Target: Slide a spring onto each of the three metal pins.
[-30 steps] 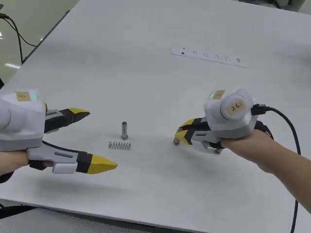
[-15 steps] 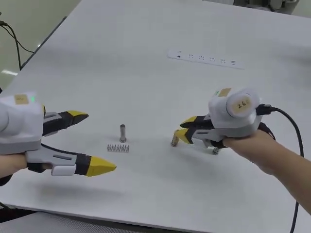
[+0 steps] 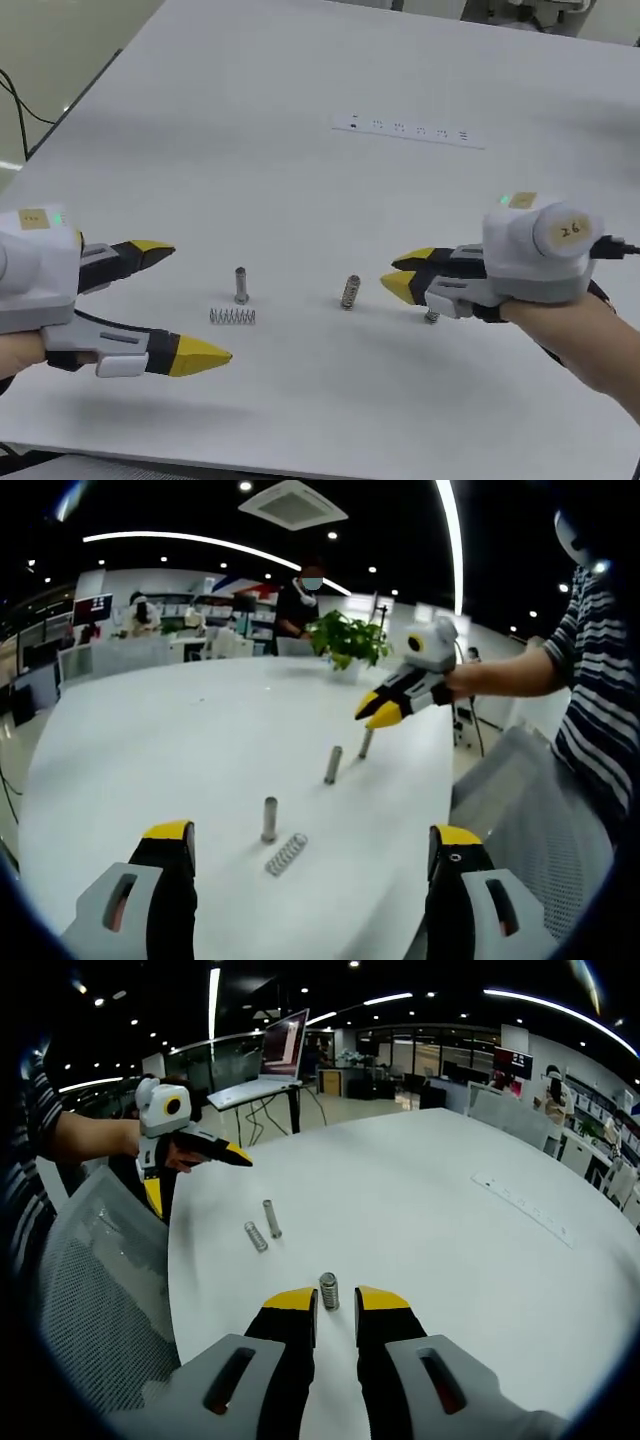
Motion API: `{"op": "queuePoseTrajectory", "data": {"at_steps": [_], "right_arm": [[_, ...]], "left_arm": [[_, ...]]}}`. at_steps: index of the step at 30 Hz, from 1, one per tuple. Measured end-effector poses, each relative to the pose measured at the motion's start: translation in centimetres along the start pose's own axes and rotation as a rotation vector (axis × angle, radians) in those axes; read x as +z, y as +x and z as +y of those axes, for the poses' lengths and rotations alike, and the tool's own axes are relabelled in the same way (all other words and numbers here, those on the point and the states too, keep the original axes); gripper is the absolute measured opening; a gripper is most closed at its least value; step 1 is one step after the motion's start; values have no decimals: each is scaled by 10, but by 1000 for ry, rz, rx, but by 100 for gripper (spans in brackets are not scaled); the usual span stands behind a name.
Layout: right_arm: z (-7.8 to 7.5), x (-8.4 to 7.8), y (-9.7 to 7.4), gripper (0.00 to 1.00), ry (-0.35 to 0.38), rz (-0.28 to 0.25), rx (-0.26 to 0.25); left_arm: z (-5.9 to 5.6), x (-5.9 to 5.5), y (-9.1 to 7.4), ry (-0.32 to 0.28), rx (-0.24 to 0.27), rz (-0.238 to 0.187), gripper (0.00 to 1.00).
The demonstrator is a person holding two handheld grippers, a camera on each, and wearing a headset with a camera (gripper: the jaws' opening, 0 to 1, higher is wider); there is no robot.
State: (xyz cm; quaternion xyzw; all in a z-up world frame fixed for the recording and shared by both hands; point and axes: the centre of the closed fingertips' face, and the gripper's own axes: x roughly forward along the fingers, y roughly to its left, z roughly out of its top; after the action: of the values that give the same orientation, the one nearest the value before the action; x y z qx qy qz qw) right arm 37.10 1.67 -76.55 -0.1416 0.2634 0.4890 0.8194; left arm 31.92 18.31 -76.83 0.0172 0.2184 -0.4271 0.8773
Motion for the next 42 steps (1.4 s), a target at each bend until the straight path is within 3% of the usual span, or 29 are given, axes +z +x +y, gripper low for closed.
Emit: {"op": "queuePoseTrajectory", "data": {"at_steps": [10, 24, 31, 42], "right_arm": [[10, -16, -6, 12, 16, 10, 20], [22, -43, -10, 12, 27, 64, 34], [25, -40, -7, 12, 32, 59, 32], [33, -34, -7, 12, 12, 71, 40]], "left_arm": [[1, -1, 0, -3, 1, 3, 94], [-3, -4, -2, -8, -5, 3, 93], [-5, -5, -2, -6, -16, 10, 93], [-12, 3, -5, -9, -40, 8, 93]]}}
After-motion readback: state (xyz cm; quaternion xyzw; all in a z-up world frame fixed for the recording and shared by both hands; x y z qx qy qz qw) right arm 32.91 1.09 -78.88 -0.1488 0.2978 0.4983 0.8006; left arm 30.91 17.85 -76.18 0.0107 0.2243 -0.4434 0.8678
